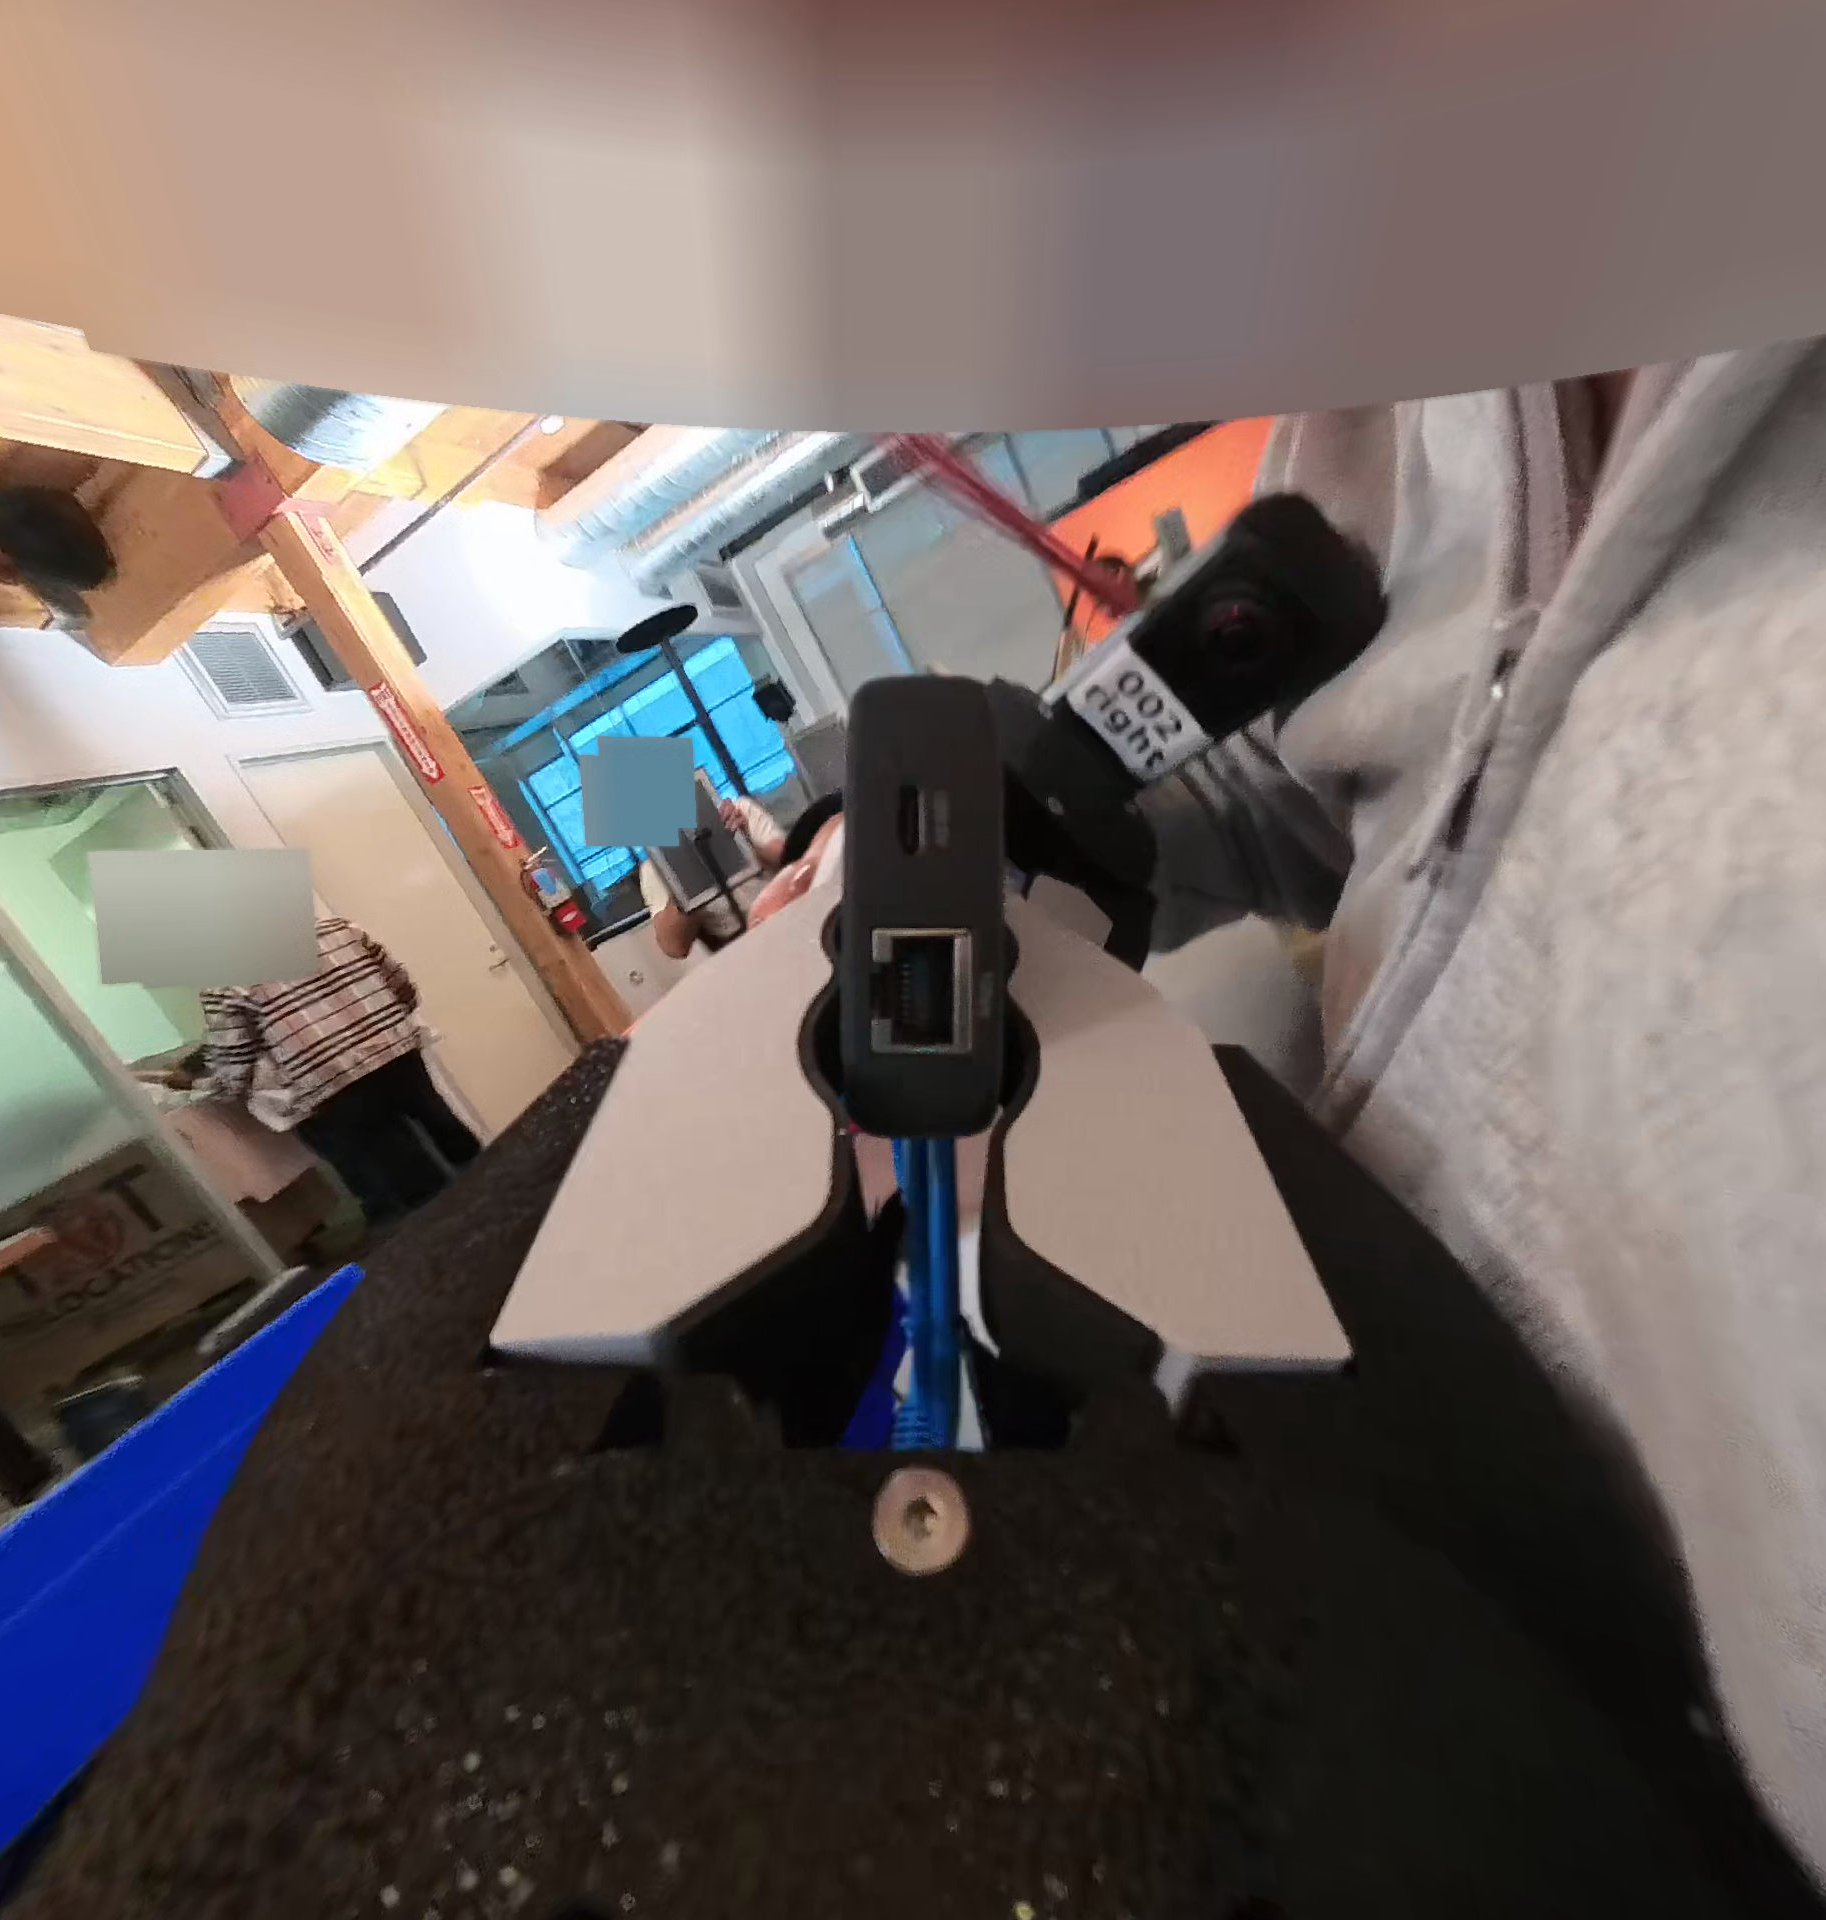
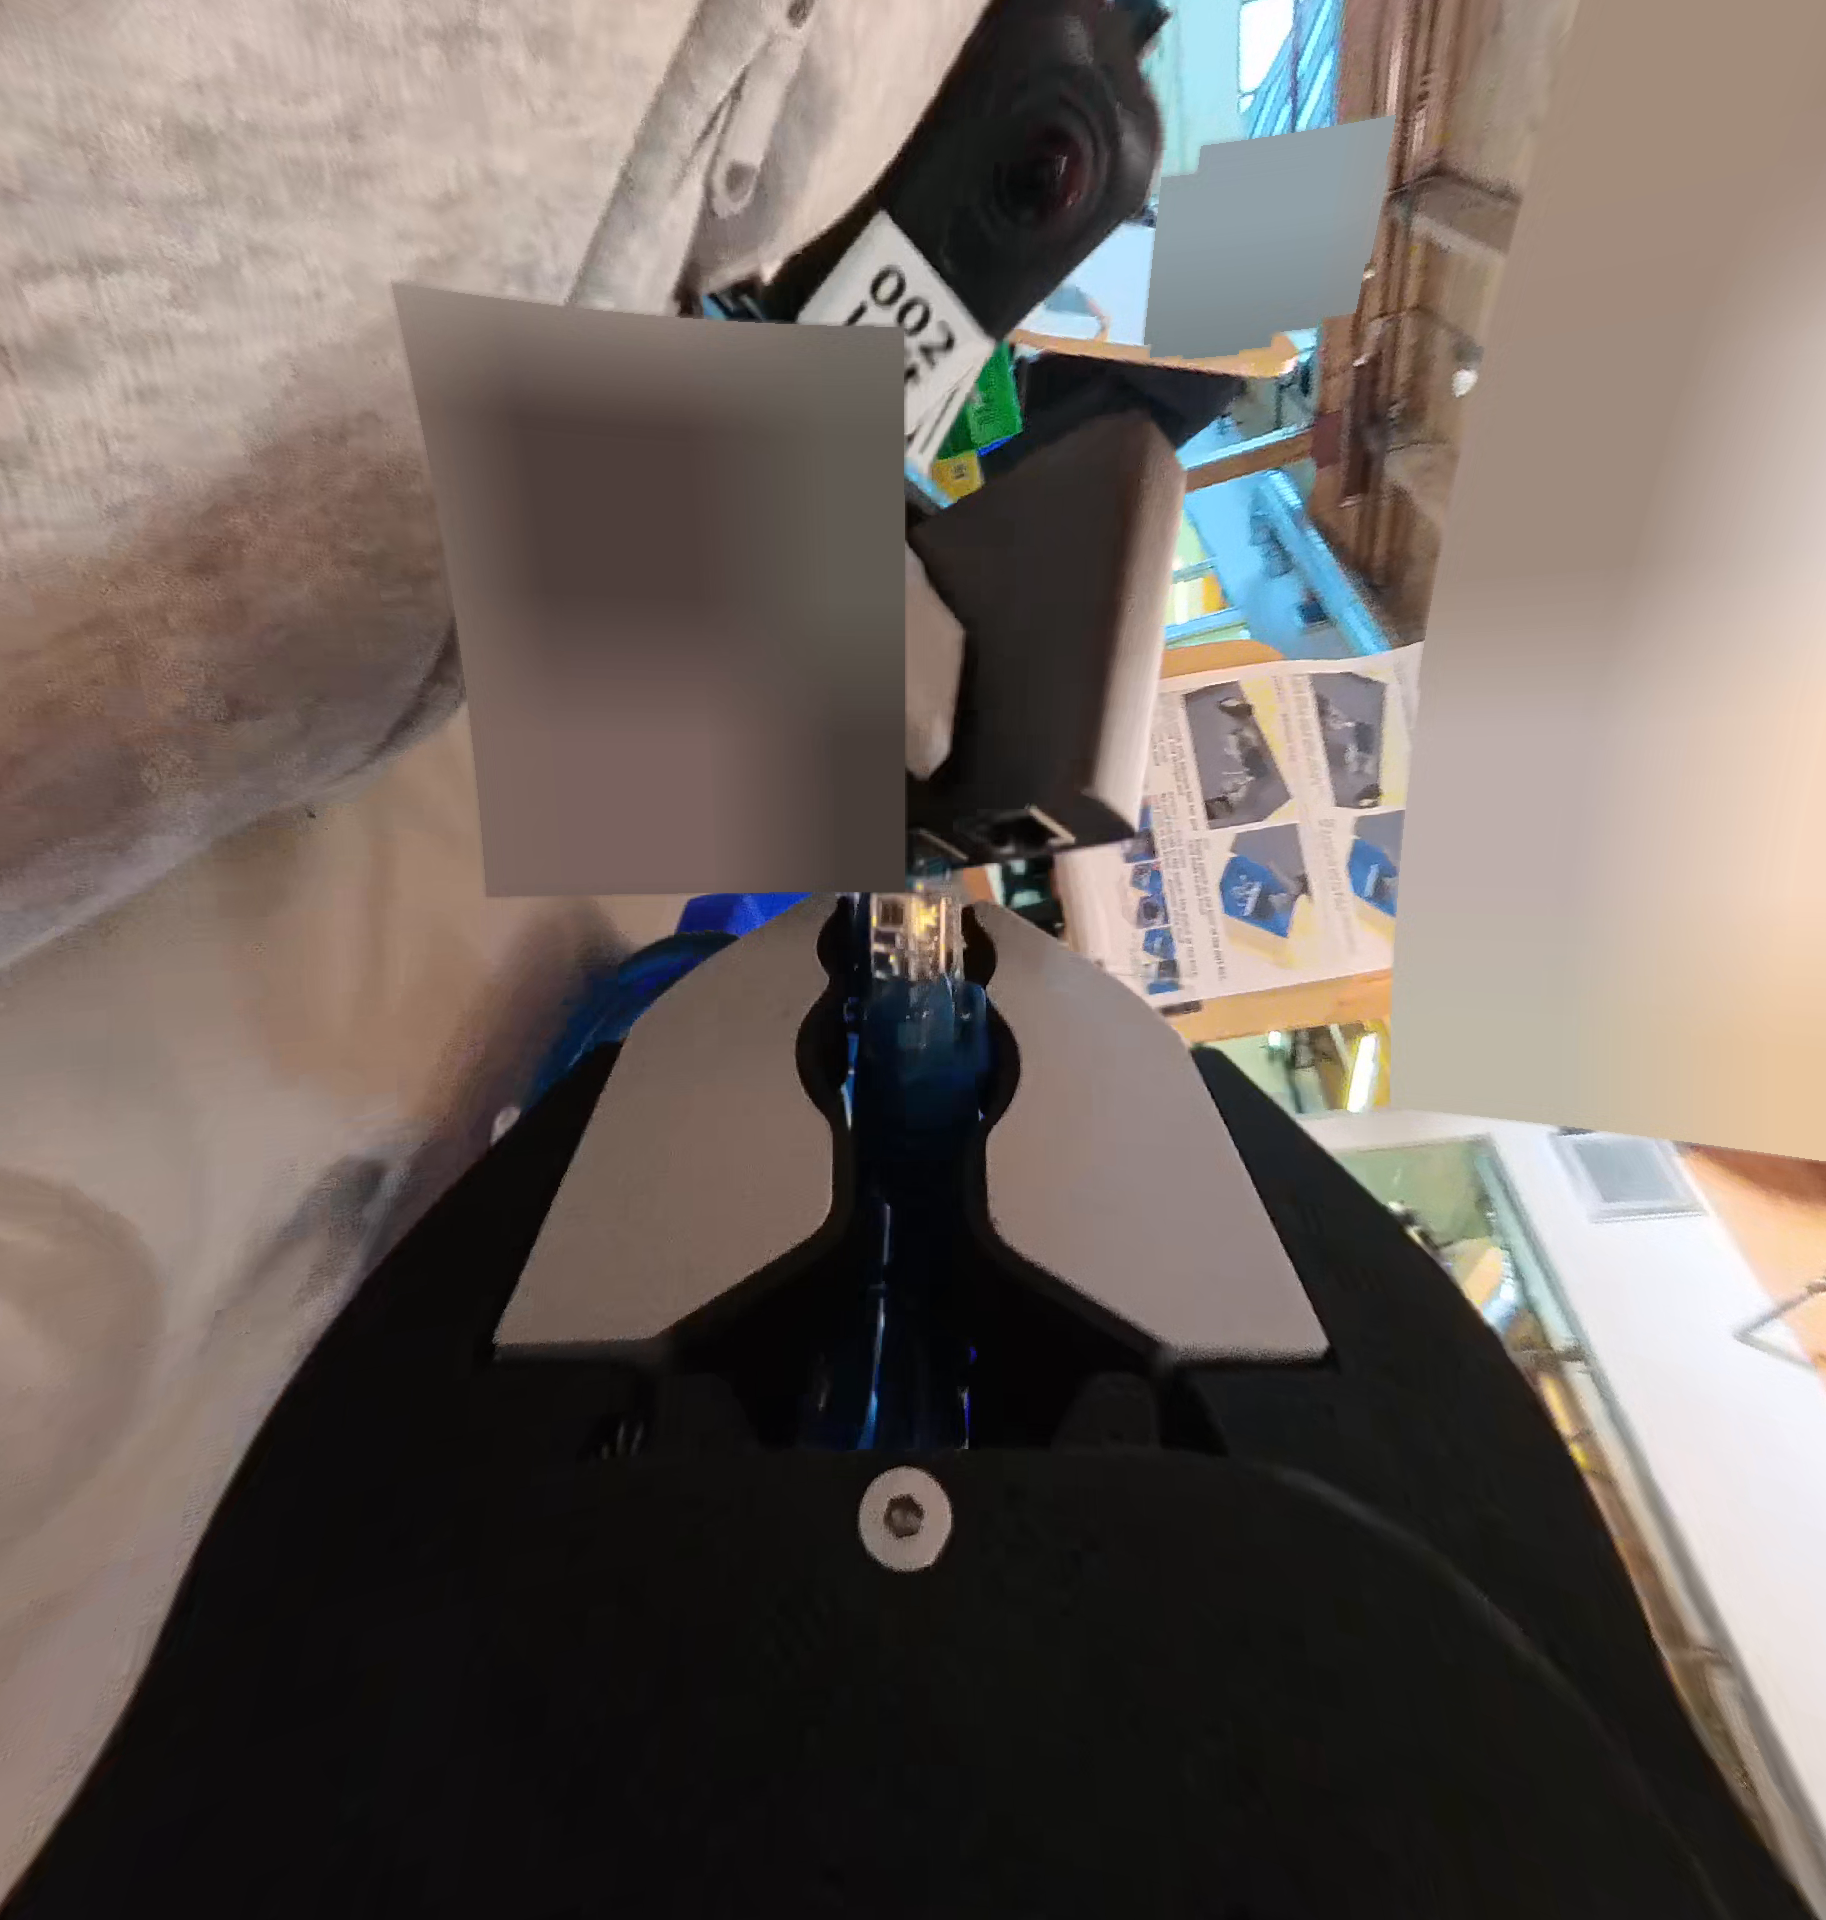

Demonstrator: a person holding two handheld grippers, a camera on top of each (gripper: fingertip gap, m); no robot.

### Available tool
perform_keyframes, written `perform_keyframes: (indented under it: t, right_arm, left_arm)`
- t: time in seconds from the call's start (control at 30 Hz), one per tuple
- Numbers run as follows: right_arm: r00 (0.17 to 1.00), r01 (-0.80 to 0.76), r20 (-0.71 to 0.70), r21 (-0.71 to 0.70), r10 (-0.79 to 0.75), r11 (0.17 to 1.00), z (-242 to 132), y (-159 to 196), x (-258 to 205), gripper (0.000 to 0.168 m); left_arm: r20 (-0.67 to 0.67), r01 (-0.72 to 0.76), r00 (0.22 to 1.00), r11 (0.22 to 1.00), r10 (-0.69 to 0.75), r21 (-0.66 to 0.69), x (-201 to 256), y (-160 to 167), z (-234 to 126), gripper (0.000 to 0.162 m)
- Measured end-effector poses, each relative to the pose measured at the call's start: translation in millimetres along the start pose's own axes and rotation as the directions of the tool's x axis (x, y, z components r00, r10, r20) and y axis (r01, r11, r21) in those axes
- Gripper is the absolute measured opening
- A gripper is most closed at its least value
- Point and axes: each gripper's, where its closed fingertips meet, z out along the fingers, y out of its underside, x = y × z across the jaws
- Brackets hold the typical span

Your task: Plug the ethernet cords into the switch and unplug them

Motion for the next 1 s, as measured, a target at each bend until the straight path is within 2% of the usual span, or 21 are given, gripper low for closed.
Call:
perform_keyframes:
  t: [0.13,0.3,0.43,0.5,0.57,0.67,0.8,0.87,1.0]
  right_arm:
    - [0.998,-0.021,-0.063,0.065,0.025,0.998,-14,-3,17,0.014]
    - [0.933,-0.289,-0.172,0.164,0.316,0.943,-46,5,60,0.013]
    - [0.887,-0.29,-0.362,0.051,0.289,0.956,-98,36,98,0.012]
    - [0.856,-0.266,-0.476,-0.068,0.203,0.961,-139,55,122,0.011]
    - [0.837,-0.283,-0.533,-0.226,0.125,0.932,-185,79,139,0.012]
    - [0.849,-0.358,-0.522,-0.459,0.079,0.813,-246,119,137,0.011]
    - [0.887,-0.451,-0.425,-0.715,0.179,0.534,-301,186,93,0.012]
    - [0.897,-0.441,-0.379,-0.776,0.226,0.451,-310,212,71,0.012]
    - [0.908,-0.394,-0.304,-0.855,0.289,0.339,-309,255,33,0.013]
  left_arm:
    - [0.039,0.166,0.984,0.977,-0.172,0.13,-22,-11,-10,0.02]
    - [0.093,0.151,0.982,0.975,-0.167,0.162,-44,-17,-23,0.02]
    - [0.183,0.066,0.978,0.985,-0.095,0.159,-65,-28,-31,0.02]
    - [0.206,0.04,0.976,0.989,-0.069,0.14,-72,-29,-31,0.02]
    - [0.216,0.02,0.975,0.994,-0.043,0.108,-75,-26,-27,0.02]
    - [0.204,0.012,0.978,0.995,-0.031,0.096,-72,-25,-19,0.02]
    - [0.192,0.031,0.98,0.992,-0.055,0.125,-69,-27,-12,0.02]
    - [0.183,0.052,0.98,0.989,-0.077,0.139,-69,-27,-8,0.02]
    - [0.174,0.066,0.98,0.986,-0.092,0.151,-68,-27,-4,0.02]
